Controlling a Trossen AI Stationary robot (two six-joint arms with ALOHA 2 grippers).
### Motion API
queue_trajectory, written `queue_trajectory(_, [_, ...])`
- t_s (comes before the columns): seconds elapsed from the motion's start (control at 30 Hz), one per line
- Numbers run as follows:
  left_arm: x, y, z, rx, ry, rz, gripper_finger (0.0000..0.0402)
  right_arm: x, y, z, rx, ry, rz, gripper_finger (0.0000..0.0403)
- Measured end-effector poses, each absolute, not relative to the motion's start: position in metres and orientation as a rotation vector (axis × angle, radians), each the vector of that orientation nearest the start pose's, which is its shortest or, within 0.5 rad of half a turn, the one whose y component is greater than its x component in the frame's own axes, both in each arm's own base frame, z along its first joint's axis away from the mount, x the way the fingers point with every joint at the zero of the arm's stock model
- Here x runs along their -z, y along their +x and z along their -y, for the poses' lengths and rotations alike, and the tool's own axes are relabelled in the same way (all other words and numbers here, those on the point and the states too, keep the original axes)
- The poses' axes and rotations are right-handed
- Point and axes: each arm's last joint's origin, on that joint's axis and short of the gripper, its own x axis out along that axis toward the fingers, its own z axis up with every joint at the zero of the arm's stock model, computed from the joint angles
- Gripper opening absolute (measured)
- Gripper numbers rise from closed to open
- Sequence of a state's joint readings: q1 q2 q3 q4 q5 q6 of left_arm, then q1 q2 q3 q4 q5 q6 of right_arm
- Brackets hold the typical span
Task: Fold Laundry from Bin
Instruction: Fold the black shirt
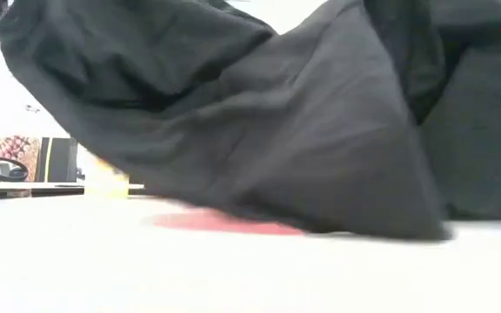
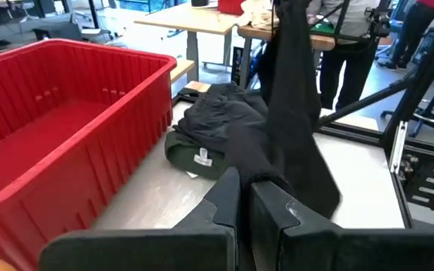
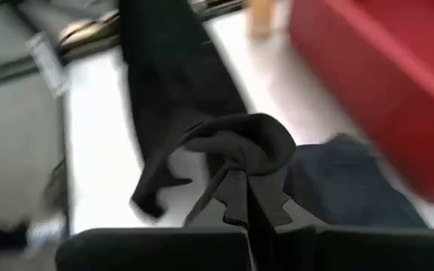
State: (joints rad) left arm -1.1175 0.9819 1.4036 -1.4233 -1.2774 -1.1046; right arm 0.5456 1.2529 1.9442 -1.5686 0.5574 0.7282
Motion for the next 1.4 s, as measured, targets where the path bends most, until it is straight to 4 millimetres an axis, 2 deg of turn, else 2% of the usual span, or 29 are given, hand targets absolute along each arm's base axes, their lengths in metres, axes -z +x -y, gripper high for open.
queue_trajectory(0.07, [-0.415,0.074,0.088,-0.305,-0.164,-0.223,0.0000,-0.483,0.135,-0.062,0.273,0.265,-0.697,0.0011])
queue_trajectory(0.13, [-0.415,0.073,0.086,-0.304,-0.175,-0.224,0.0000,-0.477,0.143,-0.070,0.193,0.303,-0.733,0.0011])
queue_trajectory(0.27, [-0.415,0.072,0.086,-0.296,-0.186,-0.234,0.0000,-0.447,0.174,-0.107,0.014,0.355,-0.860,0.0011])
queue_trajectory(0.43, [-0.415,0.072,0.086,-0.292,-0.199,-0.242,0.0000,-0.379,0.226,-0.181,-0.238,0.440,-0.985,0.0012])
queue_trajectory(0.53, [-0.415,0.072,0.085,-0.296,-0.204,-0.236,0.0000,-0.347,0.257,-0.221,-0.405,0.505,-0.953,0.0015])
queue_trajectory(0.6, [-0.415,0.071,0.084,-0.296,-0.209,-0.234,0.0000,-0.320,0.275,-0.238,-0.415,0.524,-1.003,0.0024])
queue_trajectory(0.67, [-0.416,0.071,0.082,-0.296,-0.216,-0.231,0.0000,-0.289,0.288,-0.247,-0.377,0.531,-1.123,0.0040])
queue_trajectory(0.73, [-0.416,0.070,0.080,-0.295,-0.226,-0.229,0.0000,-0.265,0.295,-0.250,-0.333,0.546,-1.236,0.0060])
queue_trajectory(0.8, [-0.417,0.069,0.078,-0.288,-0.243,-0.236,0.0000,-0.251,0.299,-0.251,-0.316,0.566,-1.333,0.0081])
queue_trajectory(0.93, [-0.416,0.068,0.077,-0.267,-0.260,-0.269,0.0000,-0.233,0.298,-0.252,-0.334,0.599,-1.501,0.0121])
queue_trajectory(1.0, [-0.416,0.068,0.078,-0.256,-0.263,-0.289,0.0000,-0.239,0.295,-0.249,-0.361,0.611,-1.519,0.0138])
queue_trajectory(1.1, [-0.415,0.067,0.078,-0.246,-0.269,-0.310,0.0000,-0.260,0.287,-0.238,-0.358,0.615,-1.507,0.0158])
queue_trajectory(1.17, [-0.414,0.067,0.078,-0.239,-0.271,-0.328,0.0000,-0.271,0.279,-0.226,-0.274,0.575,-1.479,0.0166])
queue_trajectory(1.23, [-0.413,0.067,0.078,-0.230,-0.268,-0.349,0.0000,-0.277,0.269,-0.212,-0.094,0.489,-1.435,0.0168])
queue_trajectory(1.3, [-0.413,0.067,0.078,-0.223,-0.268,-0.360,0.0000,-0.272,0.261,-0.193,0.059,0.481,-1.436,0.0168])
queue_trajectory(1.4, [-0.413,0.067,0.078,-0.218,-0.262,-0.371,0.0000,-0.248,0.253,-0.164,0.200,0.581,-1.441,0.0169])
